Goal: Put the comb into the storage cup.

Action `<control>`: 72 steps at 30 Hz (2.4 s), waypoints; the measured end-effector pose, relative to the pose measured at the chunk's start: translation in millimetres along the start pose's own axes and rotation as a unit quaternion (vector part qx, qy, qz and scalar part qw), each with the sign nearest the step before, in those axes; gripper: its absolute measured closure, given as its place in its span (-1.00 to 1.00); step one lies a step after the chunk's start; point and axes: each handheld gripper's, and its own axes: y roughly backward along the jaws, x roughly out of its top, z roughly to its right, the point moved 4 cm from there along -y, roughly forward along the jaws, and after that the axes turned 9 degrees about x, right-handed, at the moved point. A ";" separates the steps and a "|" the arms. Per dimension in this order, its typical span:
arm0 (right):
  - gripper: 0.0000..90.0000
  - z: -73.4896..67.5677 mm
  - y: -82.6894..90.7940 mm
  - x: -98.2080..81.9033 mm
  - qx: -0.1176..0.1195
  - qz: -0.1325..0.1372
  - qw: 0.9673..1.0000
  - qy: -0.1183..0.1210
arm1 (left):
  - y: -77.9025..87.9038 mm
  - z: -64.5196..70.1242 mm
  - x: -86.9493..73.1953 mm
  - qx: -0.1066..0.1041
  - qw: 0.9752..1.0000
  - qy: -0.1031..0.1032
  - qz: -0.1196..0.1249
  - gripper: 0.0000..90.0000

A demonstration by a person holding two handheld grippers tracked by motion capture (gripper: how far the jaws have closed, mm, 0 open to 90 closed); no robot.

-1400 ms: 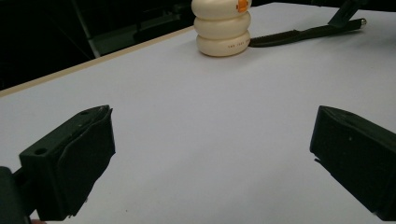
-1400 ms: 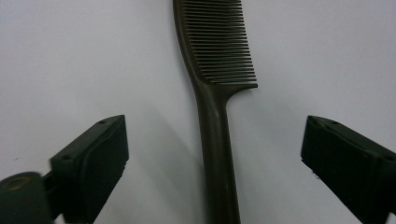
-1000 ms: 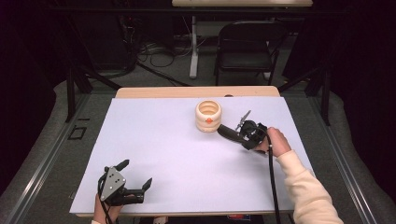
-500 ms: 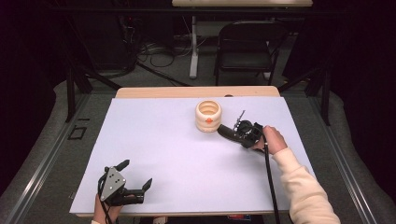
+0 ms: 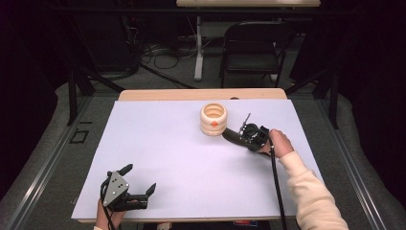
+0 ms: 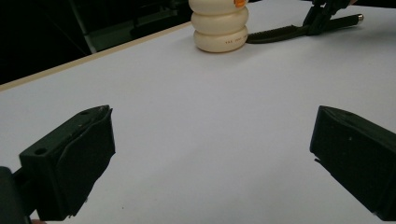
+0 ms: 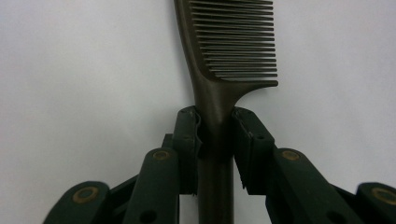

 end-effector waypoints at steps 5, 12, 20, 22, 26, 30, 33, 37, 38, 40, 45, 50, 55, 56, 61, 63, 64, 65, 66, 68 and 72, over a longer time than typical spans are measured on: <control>0.60 -1.9 1.2 -0.3 -0.005 -0.006 1.000 0.001 | 0.0 -0.6 -0.2 0.000 1.000 0.001 0.000 -1.00; 0.61 -3.6 6.0 -2.9 -0.015 -0.006 1.000 0.006 | 1.2 -0.2 0.7 0.001 1.000 0.000 0.003 -1.00; 0.61 -6.6 9.1 -5.9 -0.015 -0.014 1.000 0.005 | 1.4 -0.4 0.8 0.002 1.000 0.002 0.003 -1.00; 0.61 -6.4 13.7 -8.2 -0.018 -0.029 0.999 0.008 | 1.2 -0.5 0.8 0.002 1.000 0.003 0.003 -1.00; 0.61 -5.5 16.8 -11.2 -0.020 0.000 1.000 -0.001 | 1.5 -0.6 0.9 0.002 1.000 0.002 0.004 -1.00; 0.61 -4.1 21.7 -14.0 -0.021 0.019 1.000 -0.003 | 0.8 -1.3 0.5 0.003 1.000 0.004 0.003 -1.00; 0.61 -4.6 25.9 -16.3 -0.021 0.029 0.999 -0.008 | 1.1 -1.1 0.6 0.003 1.000 0.003 0.003 -1.00; 0.61 -3.6 30.6 -19.7 -0.014 0.041 0.999 -0.013 | 1.4 -1.5 0.6 0.004 1.000 0.005 0.004 -1.00; 0.61 -4.5 30.9 -20.8 -0.014 0.048 0.999 -0.022 | 1.5 -1.3 0.7 0.004 1.000 0.005 0.004 -1.00; 0.61 -2.5 33.7 -22.4 -0.017 0.058 0.998 -0.020 | 1.6 -1.1 0.9 0.004 1.000 0.004 0.005 -1.00; 0.61 -2.3 40.6 -25.7 -0.009 0.080 0.996 -0.033 | 1.2 -1.7 0.5 0.003 1.000 0.005 0.004 -1.00; 0.61 -2.7 43.1 -27.2 0.001 0.096 0.994 -0.043 | 1.9 -0.8 1.2 0.003 1.000 0.004 0.008 -1.00; 0.61 -3.9 48.1 -28.3 0.003 0.127 0.991 -0.036 | 2.0 -1.4 1.2 0.005 1.000 0.004 0.006 -1.00; 0.61 -4.5 48.4 -28.2 0.000 0.137 0.990 -0.038 | 1.9 -1.3 1.1 0.005 1.000 0.004 0.006 -1.00; 0.61 -7.8 52.4 -31.0 0.007 0.148 0.988 -0.036 | 2.4 -2.3 1.2 0.008 1.000 0.005 0.008 -1.00; 0.61 -9.4 52.1 -31.3 0.006 0.164 0.986 -0.040 | 2.0 -2.2 0.9 0.008 1.000 0.005 0.006 -1.00; 0.61 -8.9 52.6 -31.5 0.008 0.164 0.986 -0.038 | 1.9 -2.0 1.2 0.007 1.000 0.004 0.007 -1.00; 0.61 -8.9 52.6 -31.5 0.008 0.164 0.986 -0.038 | 1.9 -2.0 1.2 0.007 1.000 0.004 0.007 -1.00; 0.61 -8.3 52.7 -31.3 0.006 0.167 0.985 -0.039 | 1.9 -2.0 1.2 0.007 1.000 0.003 0.007 -1.00; 0.61 -8.2 52.7 -30.7 0.005 0.176 0.983 -0.043 | 2.1 -2.0 1.2 0.007 1.000 0.004 0.006 -1.00; 0.61 -9.7 54.0 -28.7 0.005 0.194 0.980 -0.046 | 2.3 -2.3 1.5 0.007 1.000 0.004 0.008 -1.00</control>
